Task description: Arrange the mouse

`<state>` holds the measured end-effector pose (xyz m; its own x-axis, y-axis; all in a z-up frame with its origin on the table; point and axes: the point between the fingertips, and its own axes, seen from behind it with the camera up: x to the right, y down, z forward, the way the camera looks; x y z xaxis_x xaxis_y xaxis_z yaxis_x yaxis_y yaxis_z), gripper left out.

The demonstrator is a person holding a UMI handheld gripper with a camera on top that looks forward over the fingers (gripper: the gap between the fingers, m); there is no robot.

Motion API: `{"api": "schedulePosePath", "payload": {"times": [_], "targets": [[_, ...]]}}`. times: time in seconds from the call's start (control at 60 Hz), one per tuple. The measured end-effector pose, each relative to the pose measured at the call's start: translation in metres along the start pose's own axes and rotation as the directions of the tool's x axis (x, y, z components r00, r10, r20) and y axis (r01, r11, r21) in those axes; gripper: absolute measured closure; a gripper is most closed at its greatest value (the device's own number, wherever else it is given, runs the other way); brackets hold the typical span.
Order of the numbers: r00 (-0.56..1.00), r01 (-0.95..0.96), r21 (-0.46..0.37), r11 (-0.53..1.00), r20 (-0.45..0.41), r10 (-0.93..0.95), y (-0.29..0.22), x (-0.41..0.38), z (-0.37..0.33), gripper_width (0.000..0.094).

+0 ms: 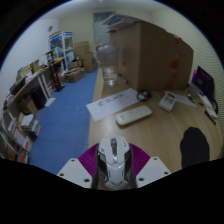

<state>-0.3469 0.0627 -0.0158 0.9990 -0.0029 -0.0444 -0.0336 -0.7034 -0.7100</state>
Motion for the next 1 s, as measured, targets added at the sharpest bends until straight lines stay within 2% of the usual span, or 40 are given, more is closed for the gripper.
{"api": "schedulePosePath", "payload": {"times": [0.033, 0.067, 0.133, 0.217, 0.3, 0.367, 0.483, 0.567, 0.817, 0.85, 0.917, 1.0], "targets": [[0.999, 0.011, -0.011, 1.000, 0.052, -0.010, 0.000, -0.014, -0.008, 0.0505], [0.994, 0.041, 0.022, 0.999, 0.098, -0.043, -0.013, -0.028, -0.020, 0.0504], [0.982, 0.112, 0.144, 0.983, 0.133, -0.131, -0.058, -0.039, -0.056, 0.0504], [0.977, 0.062, 0.294, 0.954, 0.177, -0.118, -0.126, -0.027, -0.111, 0.0505], [0.982, 0.006, 0.393, 0.920, 0.172, -0.080, -0.177, 0.028, -0.151, 0.0508], [0.990, 0.014, 0.436, 0.900, 0.123, -0.075, -0.190, 0.092, -0.167, 0.0509], [0.997, 0.008, 0.394, 0.919, 0.068, -0.037, -0.162, 0.196, -0.145, 0.0507], [0.999, 0.027, 0.251, 0.968, 0.026, -0.034, -0.098, 0.250, -0.102, 0.0509], [0.999, 0.017, 0.062, 0.998, 0.045, -0.020, 0.020, 0.280, -0.035, 0.0503], [0.998, 0.039, 0.111, 0.993, 0.038, -0.043, 0.015, 0.280, -0.034, 0.0507], [0.996, 0.086, 0.095, 0.992, 0.020, -0.089, 0.018, 0.281, -0.036, 0.0505], [0.997, 0.068, 0.074, 0.995, 0.026, -0.070, 0.017, 0.280, -0.034, 0.0412]]}}
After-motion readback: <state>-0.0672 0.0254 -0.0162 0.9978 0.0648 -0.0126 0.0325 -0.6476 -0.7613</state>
